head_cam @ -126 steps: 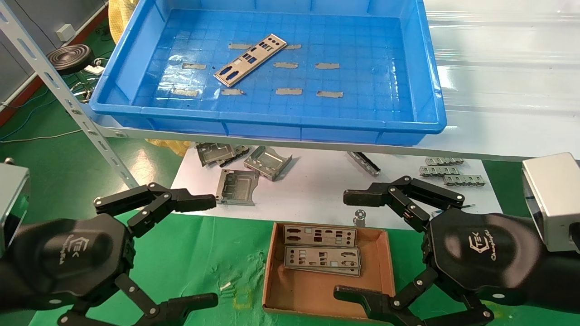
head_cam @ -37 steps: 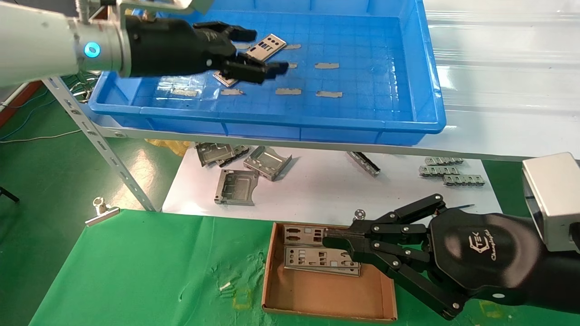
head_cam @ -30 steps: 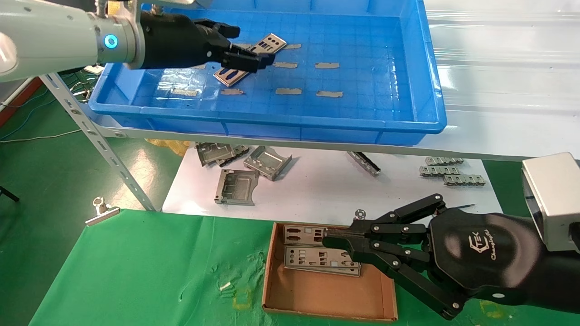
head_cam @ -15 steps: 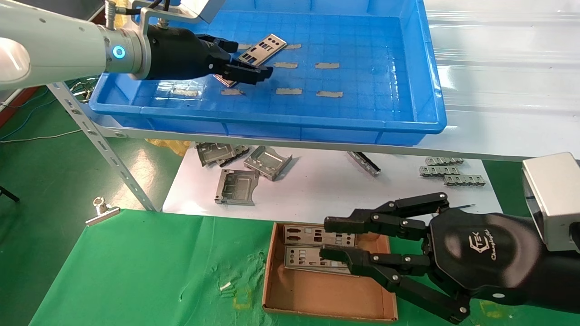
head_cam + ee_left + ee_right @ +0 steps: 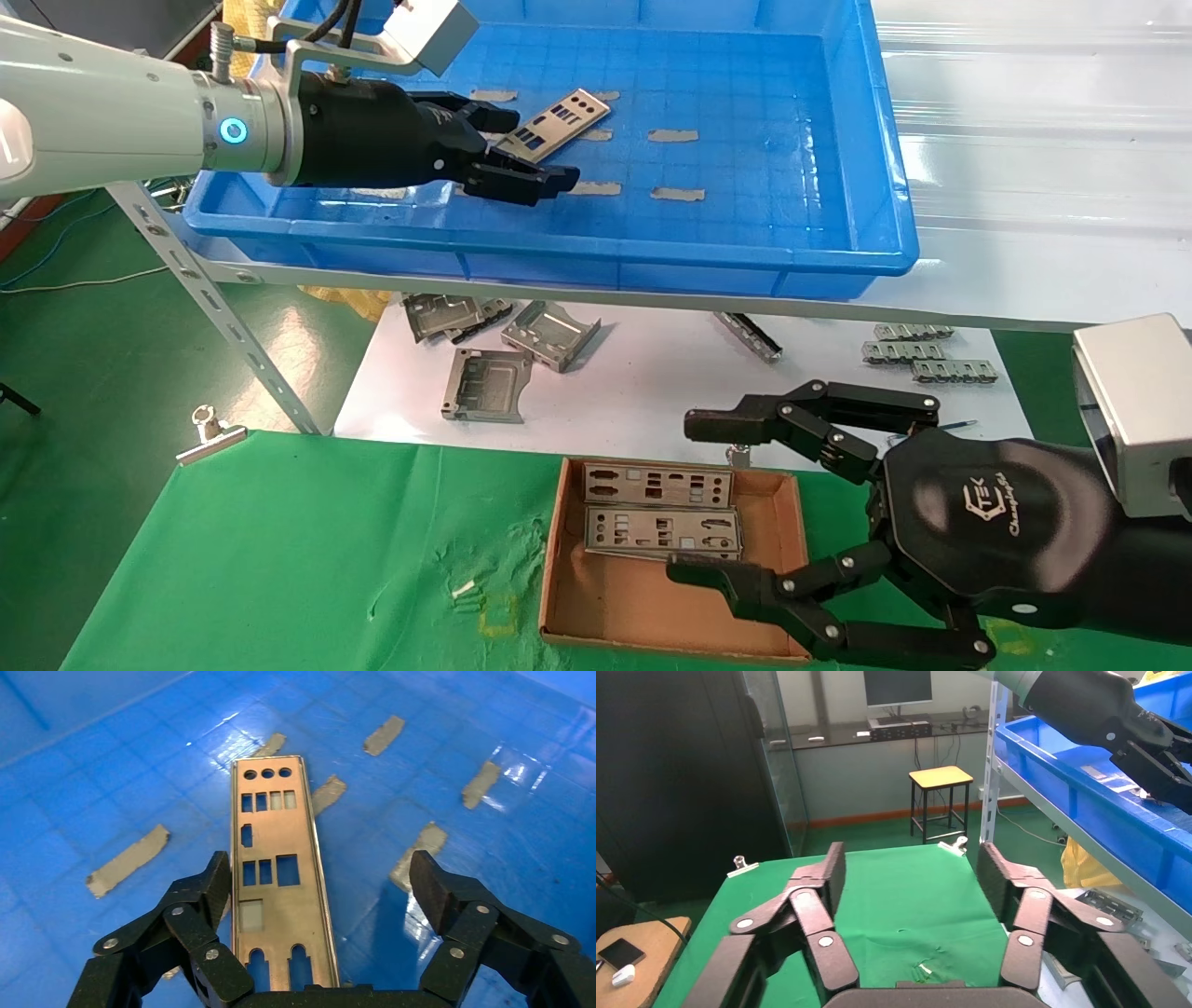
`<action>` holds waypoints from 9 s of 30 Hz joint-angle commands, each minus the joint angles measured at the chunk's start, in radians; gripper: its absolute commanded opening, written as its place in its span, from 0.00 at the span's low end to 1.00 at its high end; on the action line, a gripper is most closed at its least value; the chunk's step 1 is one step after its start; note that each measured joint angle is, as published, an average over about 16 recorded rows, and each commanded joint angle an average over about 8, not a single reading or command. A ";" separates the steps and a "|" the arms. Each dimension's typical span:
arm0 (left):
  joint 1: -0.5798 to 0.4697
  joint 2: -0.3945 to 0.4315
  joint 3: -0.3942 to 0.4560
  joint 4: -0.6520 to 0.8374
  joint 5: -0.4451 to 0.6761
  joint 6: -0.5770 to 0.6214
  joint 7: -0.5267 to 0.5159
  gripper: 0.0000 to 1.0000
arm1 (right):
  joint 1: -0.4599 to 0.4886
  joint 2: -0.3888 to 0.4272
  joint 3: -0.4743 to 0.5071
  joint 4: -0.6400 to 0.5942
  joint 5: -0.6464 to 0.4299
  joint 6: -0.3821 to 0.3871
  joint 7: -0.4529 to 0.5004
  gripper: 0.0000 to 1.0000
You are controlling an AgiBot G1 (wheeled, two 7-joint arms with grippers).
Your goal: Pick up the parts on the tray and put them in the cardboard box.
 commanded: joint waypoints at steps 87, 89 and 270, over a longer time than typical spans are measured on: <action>0.613 -0.190 0.268 -0.939 0.004 -0.067 0.214 1.00 | 0.000 0.000 -0.001 0.000 0.000 0.000 0.000 1.00; 0.618 -0.189 0.266 -0.939 0.003 -0.072 0.237 1.00 | 0.000 0.000 -0.001 0.000 0.000 0.000 0.000 1.00; 0.942 -0.707 -0.349 -1.215 -0.688 0.377 -0.092 1.00 | 0.000 0.001 -0.001 -0.001 0.001 0.001 -0.001 1.00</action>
